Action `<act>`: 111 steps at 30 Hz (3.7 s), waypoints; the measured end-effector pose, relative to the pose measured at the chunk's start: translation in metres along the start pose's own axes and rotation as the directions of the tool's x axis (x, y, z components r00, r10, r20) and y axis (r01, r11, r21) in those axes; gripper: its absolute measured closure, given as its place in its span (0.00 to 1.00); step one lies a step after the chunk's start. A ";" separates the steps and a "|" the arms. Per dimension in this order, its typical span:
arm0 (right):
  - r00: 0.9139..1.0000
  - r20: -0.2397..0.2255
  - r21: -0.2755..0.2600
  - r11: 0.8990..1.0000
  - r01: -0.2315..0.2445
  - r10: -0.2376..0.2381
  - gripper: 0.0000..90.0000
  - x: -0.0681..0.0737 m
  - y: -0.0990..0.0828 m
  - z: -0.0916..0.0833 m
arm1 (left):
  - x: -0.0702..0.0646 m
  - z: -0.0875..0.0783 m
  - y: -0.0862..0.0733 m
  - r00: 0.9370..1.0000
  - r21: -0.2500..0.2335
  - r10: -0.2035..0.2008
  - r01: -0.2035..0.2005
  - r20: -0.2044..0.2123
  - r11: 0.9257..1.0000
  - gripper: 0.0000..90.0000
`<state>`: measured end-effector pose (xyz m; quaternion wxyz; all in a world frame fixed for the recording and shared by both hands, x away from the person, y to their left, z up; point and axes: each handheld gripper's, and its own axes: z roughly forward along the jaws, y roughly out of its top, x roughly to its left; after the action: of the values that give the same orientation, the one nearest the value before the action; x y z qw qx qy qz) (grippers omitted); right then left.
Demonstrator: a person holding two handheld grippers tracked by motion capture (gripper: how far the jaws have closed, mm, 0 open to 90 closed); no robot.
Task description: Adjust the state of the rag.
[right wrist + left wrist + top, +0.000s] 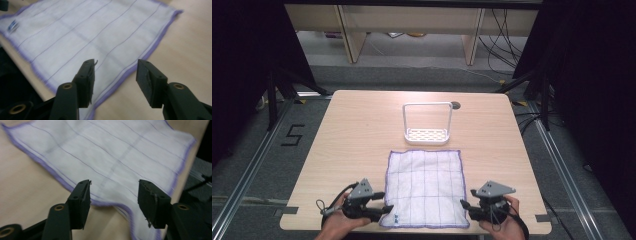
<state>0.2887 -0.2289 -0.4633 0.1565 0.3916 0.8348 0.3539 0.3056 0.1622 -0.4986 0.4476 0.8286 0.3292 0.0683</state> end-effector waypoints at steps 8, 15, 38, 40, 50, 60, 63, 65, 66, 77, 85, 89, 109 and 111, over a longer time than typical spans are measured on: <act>0.994 0.094 -0.046 0.998 -0.050 0.054 0.53 -0.059 0.044 0.039 | 0.072 0.025 0.037 0.978 -0.070 -0.133 0.123 -0.162 0.990 0.43; 0.991 0.089 -0.007 0.995 -0.099 0.099 0.52 -0.077 0.065 0.064 | 0.094 0.045 0.054 0.971 -0.053 -0.128 0.120 -0.203 0.991 0.41; 0.988 0.135 0.146 0.985 -0.092 0.072 0.54 -0.097 0.094 0.138 | 0.117 0.085 0.068 0.968 0.054 -0.081 0.096 -0.237 0.994 0.45; 0.986 0.132 0.153 0.981 -0.120 0.100 0.58 -0.095 0.092 0.139 | 0.115 0.087 0.068 0.969 0.063 -0.051 0.069 -0.244 0.996 0.50; 0.991 0.068 0.141 0.982 -0.127 0.118 0.85 -0.094 0.090 0.140 | 0.107 0.091 0.068 0.981 0.059 0.020 -0.009 -0.192 0.998 0.86; 0.991 0.039 0.115 0.985 -0.131 0.127 0.96 -0.094 0.091 0.138 | 0.104 0.092 0.067 0.982 0.025 0.039 -0.035 -0.187 0.999 0.94; 0.992 0.041 0.083 0.989 -0.124 0.121 0.96 -0.095 0.095 0.131 | 0.106 0.088 0.069 0.983 0.015 0.039 -0.037 -0.178 0.999 0.95; 0.993 0.039 0.065 0.992 -0.112 0.110 0.96 -0.095 0.098 0.125 | 0.108 0.084 0.070 0.983 0.006 0.042 -0.041 -0.181 0.999 0.95; 0.995 0.040 0.039 0.994 -0.097 0.096 0.96 -0.096 0.100 0.121 | 0.109 0.081 0.071 0.984 -0.019 0.022 -0.026 -0.176 0.999 0.95; 0.998 0.035 -0.012 0.999 -0.052 0.052 0.96 -0.100 0.108 0.110 | 0.109 0.070 0.081 0.988 -0.067 0.021 -0.032 -0.154 0.997 0.95; 0.998 0.034 -0.040 0.998 -0.054 0.055 0.96 -0.095 0.120 0.099 | 0.108 0.055 0.095 0.988 -0.130 0.010 -0.031 -0.155 0.991 0.96; 0.999 0.025 -0.068 0.997 -0.029 0.031 0.96 -0.091 0.129 0.092 | 0.109 0.047 0.099 0.988 -0.158 0.001 -0.026 -0.155 0.987 0.96; 0.999 0.020 -0.117 0.993 0.029 -0.027 0.96 -0.074 0.129 0.061 | 0.085 0.019 0.100 0.992 -0.190 0.067 -0.086 -0.106 0.978 0.95; 0.999 0.020 -0.116 0.993 0.027 -0.025 0.96 -0.071 0.127 0.058 | 0.078 0.013 0.097 0.994 -0.201 0.075 -0.090 -0.084 0.975 0.95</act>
<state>0.4349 -0.2001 -0.4149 0.1916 0.3742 0.8162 0.3963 0.4183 0.1636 -0.4446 0.5146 0.7879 0.3023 0.1517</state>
